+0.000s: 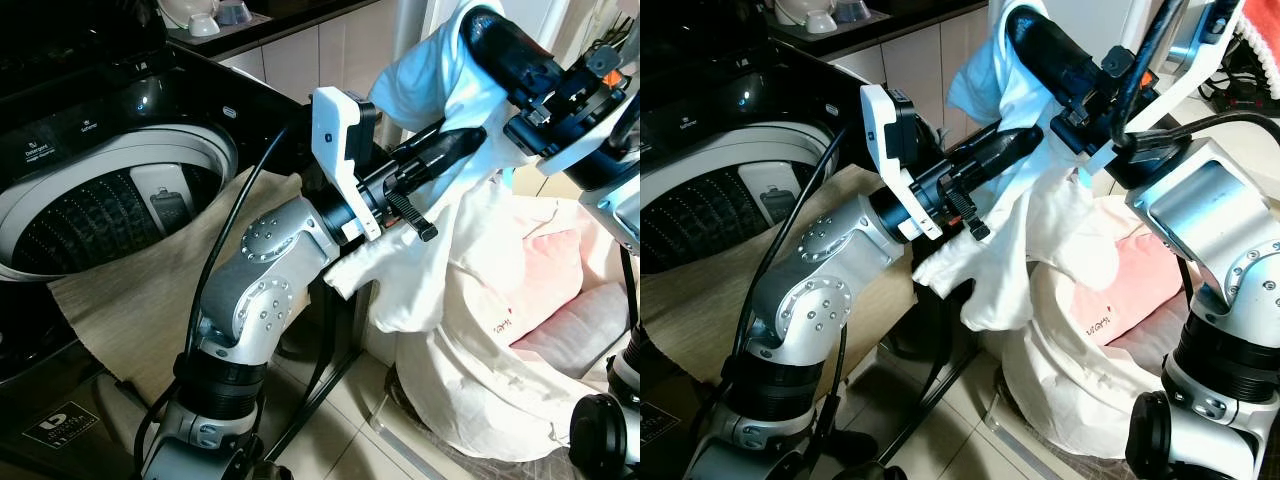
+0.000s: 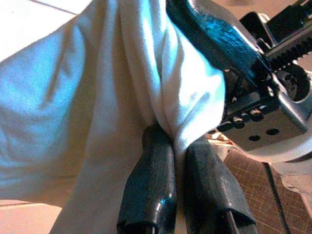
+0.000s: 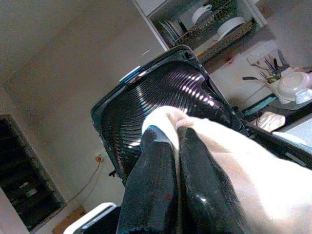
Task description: Clothes washing
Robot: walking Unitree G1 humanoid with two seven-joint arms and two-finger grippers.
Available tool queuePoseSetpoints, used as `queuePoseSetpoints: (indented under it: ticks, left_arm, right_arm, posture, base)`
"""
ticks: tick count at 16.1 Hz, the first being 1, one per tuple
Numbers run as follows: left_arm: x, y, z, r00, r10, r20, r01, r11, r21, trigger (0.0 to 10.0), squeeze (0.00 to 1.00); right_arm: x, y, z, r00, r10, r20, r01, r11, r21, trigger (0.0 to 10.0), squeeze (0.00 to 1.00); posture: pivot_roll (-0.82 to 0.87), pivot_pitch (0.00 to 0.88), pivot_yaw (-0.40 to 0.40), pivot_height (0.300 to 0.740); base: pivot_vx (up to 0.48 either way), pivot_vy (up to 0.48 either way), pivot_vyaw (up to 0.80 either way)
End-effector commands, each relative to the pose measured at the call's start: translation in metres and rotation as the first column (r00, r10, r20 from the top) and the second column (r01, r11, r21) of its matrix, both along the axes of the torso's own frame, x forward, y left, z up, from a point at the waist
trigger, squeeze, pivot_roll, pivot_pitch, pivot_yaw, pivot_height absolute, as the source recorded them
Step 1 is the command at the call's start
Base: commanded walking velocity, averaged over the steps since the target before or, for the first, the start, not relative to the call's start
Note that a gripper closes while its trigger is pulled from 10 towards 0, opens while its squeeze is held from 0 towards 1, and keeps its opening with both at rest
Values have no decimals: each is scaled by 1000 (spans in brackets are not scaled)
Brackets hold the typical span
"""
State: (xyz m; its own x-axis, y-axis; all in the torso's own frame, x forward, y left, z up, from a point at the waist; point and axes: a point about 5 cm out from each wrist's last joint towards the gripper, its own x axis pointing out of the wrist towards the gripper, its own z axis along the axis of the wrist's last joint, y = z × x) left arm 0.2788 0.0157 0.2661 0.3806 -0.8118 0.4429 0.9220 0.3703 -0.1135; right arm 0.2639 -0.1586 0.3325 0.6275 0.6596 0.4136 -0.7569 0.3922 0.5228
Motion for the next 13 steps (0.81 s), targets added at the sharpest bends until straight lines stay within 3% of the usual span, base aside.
queuePoseSetpoints:
  ticks: [1,2,5,6,7,8,9,10,11,12,13]
  left_arm:
    - [3,2,7,999,21,23,-21,1000,-2,0,0]
    - [10,8,12,997,77,26,-76,997,-23,0,0]
    - [29,35,32,973,214,82,-211,976,-53,0,0]
    - [39,57,51,943,306,134,-298,952,-72,0,0]
    - [49,84,77,880,428,204,-416,904,-103,0,0]
    - [53,99,91,837,493,238,-477,870,-124,0,0]
    - [59,127,119,693,635,342,-631,763,-137,0,0]
    - [61,141,133,600,692,401,-704,695,-147,0,0]
    - [64,175,160,327,743,584,-887,455,-83,0,0]
    - [73,182,156,327,743,584,-914,406,-6,0,0]
    - [86,185,140,383,762,522,-916,385,111,0,0]
  right_arm:
    - [-5,3,4,999,10,32,-10,1000,-7,10000,47]
    - [-4,1,4,1000,2,30,-2,1000,-4,10000,1000]
    - [-4,0,6,999,-13,46,14,1000,-20,10000,1000]
    - [-4,-3,7,998,-33,56,35,999,-39,10000,0]
    - [-5,-4,7,997,-45,65,49,997,-55,10000,0]
    - [-6,-6,7,996,-56,71,62,995,-75,10000,0]
    - [-7,-6,3,994,-74,77,83,988,-128,10000,0]
    - [-8,-6,1,994,-80,79,91,984,-155,10000,0]
    - [-9,1,-9,994,-78,76,94,969,-228,10000,0]
    - [-9,5,-14,994,-81,76,100,953,-285,10000,0]
    - [-8,11,-20,994,-80,69,99,935,-340,10000,0]
  posture:
    - [-186,0,51,740]
    - [-185,0,52,740]
    - [-178,0,53,740]
    - [-178,0,53,740]
    - [-174,0,54,740]
    - [-172,0,55,740]
    - [-170,0,56,740]
    - [-170,0,56,740]
    - [-165,0,58,740]
    - [-165,0,58,740]
    - [-156,0,56,740]
  base:
    - [0,0,0]
    - [0,0,0]
    - [0,0,0]
    - [0,0,0]
    - [0,0,0]
    - [0,0,0]
    - [0,0,0]
    - [0,0,0]
    - [0,0,0]
    - [0,0,0]
    - [0,0,0]
